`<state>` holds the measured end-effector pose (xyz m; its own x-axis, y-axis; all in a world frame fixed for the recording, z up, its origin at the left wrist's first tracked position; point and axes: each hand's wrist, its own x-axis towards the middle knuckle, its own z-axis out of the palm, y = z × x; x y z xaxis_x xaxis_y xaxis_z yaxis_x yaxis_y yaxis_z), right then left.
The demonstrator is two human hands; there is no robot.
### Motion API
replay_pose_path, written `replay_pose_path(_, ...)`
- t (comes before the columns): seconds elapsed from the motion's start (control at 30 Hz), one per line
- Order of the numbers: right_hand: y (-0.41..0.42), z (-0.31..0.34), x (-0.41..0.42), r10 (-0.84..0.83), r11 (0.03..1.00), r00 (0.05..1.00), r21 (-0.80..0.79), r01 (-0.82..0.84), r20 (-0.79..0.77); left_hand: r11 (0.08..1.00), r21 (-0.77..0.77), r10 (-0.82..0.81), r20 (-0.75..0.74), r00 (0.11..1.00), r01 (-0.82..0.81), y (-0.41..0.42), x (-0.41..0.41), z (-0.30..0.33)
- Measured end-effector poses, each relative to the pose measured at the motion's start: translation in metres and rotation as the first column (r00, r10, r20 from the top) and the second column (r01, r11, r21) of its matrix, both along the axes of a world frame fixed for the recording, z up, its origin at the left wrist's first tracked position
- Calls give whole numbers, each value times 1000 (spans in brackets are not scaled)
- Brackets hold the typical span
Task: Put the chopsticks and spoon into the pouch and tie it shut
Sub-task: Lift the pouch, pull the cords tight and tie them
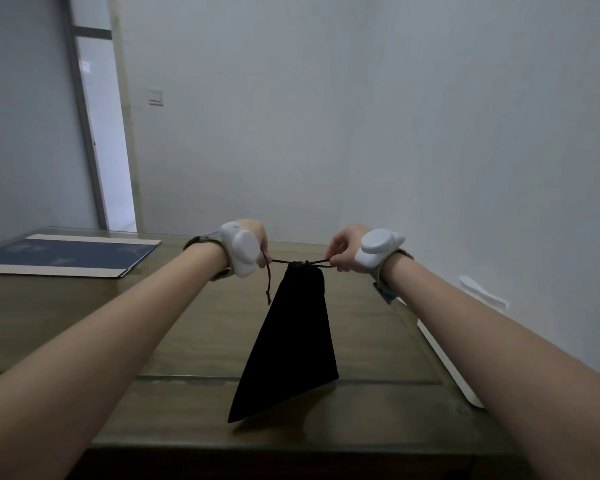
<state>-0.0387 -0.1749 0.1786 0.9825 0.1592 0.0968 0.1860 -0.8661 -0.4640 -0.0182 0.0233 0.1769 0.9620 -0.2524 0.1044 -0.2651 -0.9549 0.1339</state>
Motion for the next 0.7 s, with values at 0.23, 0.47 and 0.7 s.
replay_pose_path(0.23,8,14,-4,117,989,978,-105,-99,174,787,-617,-90,-145,985,-19,17,-2,14)
replay_pose_path(0.47,26,20,-16,193,981,897,-79,-176,397,603,-779,-142,-313,939,-169,6,-6,20)
replay_pose_path(0.7,35,17,-18,255,964,836,-60,-260,486,129,-898,-327,-439,837,-420,-1,-7,12)
